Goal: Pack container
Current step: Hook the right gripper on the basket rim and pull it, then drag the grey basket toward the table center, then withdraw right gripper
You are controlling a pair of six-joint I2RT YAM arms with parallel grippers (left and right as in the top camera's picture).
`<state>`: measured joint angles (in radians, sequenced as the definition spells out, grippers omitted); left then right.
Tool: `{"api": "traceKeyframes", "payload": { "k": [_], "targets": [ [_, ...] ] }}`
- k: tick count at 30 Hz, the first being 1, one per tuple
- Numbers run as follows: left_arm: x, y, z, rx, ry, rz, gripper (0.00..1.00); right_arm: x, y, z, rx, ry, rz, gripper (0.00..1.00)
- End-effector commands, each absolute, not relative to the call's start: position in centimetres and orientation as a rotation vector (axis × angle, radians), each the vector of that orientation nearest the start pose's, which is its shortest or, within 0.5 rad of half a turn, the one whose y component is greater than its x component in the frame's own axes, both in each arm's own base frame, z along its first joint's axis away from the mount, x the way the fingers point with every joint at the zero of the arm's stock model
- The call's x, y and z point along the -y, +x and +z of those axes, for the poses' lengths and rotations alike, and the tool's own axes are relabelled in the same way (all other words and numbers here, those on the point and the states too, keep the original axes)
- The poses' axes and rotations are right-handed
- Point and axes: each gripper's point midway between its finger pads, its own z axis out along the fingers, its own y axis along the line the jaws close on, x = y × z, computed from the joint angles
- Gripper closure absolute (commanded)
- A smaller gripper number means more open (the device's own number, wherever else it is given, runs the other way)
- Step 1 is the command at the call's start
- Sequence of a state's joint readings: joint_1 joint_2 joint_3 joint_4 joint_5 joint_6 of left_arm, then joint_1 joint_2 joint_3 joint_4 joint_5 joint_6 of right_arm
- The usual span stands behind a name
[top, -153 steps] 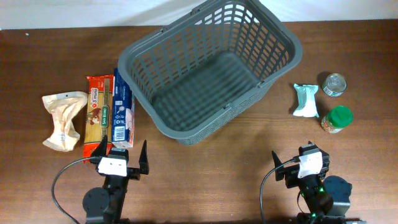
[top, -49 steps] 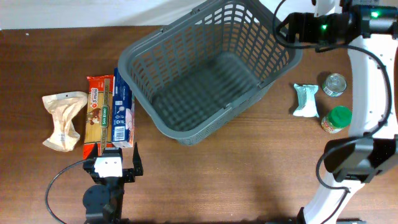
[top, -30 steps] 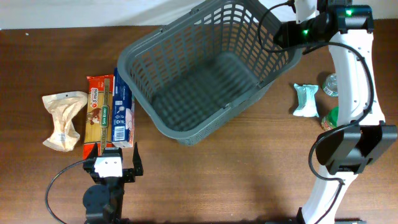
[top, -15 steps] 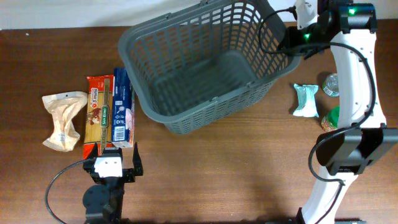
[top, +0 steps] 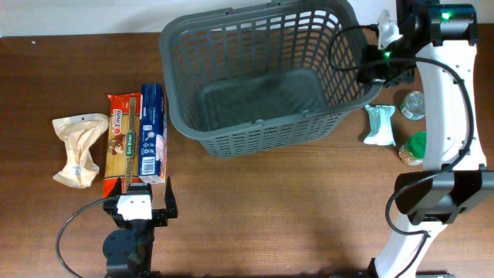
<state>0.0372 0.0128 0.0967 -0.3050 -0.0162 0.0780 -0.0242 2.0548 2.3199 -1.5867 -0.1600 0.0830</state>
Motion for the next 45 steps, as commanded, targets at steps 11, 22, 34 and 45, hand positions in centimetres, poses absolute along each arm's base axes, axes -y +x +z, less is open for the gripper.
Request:
{"api": "traceKeyframes", "payload": {
  "k": [11,22,34,45],
  "targets": [
    [-1.4,23.3,14.1,-1.804,0.020,0.110,0.01,1.7,41.3,21.7,-2.894,0.650,0.004,0.90],
    [-1.4,23.3,14.1,-1.804,0.019,0.110,0.01,2.5,41.4,21.8,-2.897,0.581,-0.070,0.91],
    [-1.4,23.3,14.1,-1.804,0.019,0.110,0.01,4.1,42.2,22.2,-2.893,0.299,-0.228,0.96],
    [-1.4,23.3,14.1,-1.804,0.019,0.110,0.01,1.8,43.1,23.5,-2.843,0.274,-0.034,0.37]
  ]
}}
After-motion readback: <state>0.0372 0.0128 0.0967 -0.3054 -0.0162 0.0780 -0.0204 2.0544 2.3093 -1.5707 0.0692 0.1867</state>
